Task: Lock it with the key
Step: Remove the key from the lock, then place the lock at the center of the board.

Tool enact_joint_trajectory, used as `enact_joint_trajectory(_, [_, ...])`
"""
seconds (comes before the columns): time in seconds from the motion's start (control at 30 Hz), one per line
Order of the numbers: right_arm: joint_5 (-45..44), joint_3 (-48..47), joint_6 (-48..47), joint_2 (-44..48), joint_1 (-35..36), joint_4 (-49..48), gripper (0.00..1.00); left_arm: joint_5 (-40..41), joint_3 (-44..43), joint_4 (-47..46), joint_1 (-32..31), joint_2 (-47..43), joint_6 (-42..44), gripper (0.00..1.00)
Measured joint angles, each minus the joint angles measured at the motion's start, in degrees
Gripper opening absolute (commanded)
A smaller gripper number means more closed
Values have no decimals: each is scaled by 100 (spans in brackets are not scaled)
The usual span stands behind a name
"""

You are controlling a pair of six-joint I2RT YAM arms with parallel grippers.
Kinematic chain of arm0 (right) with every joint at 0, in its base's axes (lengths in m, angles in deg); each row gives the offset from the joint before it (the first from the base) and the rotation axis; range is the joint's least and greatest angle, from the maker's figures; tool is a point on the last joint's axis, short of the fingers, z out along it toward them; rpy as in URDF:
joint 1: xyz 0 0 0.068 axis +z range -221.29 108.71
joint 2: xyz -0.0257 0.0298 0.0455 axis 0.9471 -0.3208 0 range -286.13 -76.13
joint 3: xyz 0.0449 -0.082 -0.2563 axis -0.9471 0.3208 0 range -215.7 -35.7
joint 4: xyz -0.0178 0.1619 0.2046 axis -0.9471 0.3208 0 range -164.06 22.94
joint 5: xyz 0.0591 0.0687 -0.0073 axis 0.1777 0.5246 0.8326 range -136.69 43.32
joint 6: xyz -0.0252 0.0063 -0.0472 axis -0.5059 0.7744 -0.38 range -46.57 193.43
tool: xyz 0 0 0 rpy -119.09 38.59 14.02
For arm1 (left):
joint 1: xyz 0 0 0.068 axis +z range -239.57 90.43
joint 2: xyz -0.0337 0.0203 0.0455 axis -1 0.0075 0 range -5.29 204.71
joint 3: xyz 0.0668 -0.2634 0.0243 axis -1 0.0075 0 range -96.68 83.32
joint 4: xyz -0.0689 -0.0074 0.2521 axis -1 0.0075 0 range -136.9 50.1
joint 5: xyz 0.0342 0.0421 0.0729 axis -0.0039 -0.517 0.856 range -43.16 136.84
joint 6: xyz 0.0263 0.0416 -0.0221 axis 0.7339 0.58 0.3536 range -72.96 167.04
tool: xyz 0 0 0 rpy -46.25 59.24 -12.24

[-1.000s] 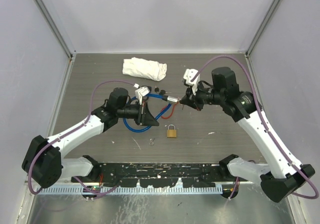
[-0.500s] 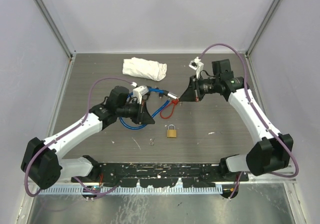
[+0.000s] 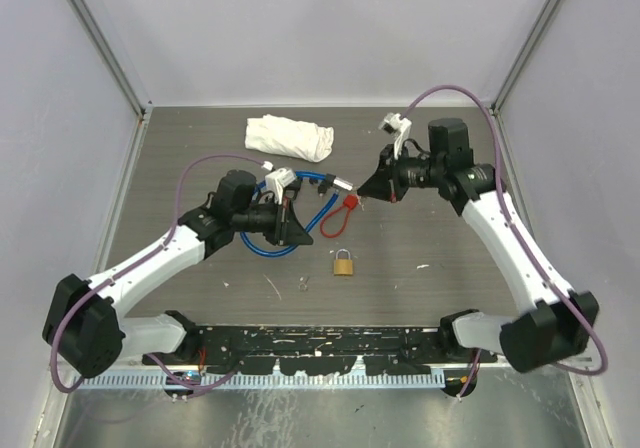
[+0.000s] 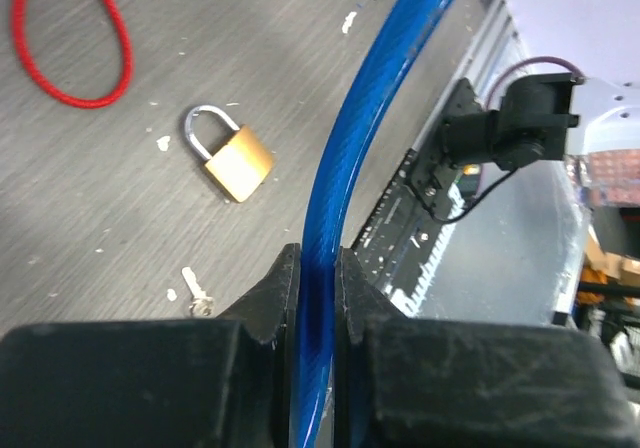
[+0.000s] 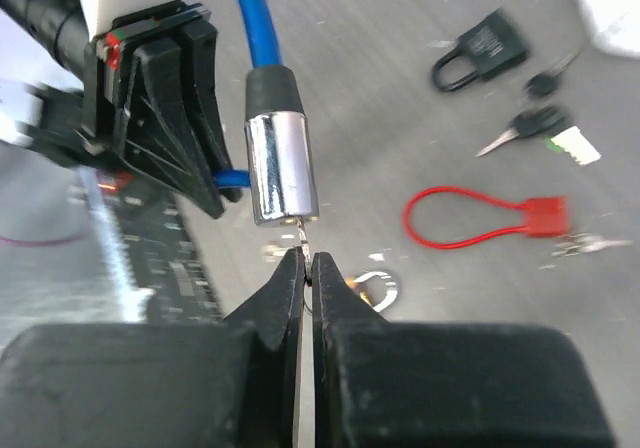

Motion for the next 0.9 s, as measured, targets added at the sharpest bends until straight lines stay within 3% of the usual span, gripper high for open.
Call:
enact_joint_trajectory(0.13, [1526,428,1464,-763,-820,-560,1,542,-22,302,-35,-155,216,0])
enact_joint_trajectory(0.23, [2011,573,1926,-968,-944,-448,1,1054,-22,446,-31,-221,232,0])
enact_joint_trajectory(0.47, [1185,302,804,31,-234,35,1,1683,7,658,28,-240,107,0])
enact_joint_trajectory(0.63, [476,498,-15,538,-326,144,1,2000,22,883,24,-684,422,0])
enact_joint_trajectory(0.9, [-240,1836,-682,0,-678,173,1,2765,586,1261,55,-994,496,0])
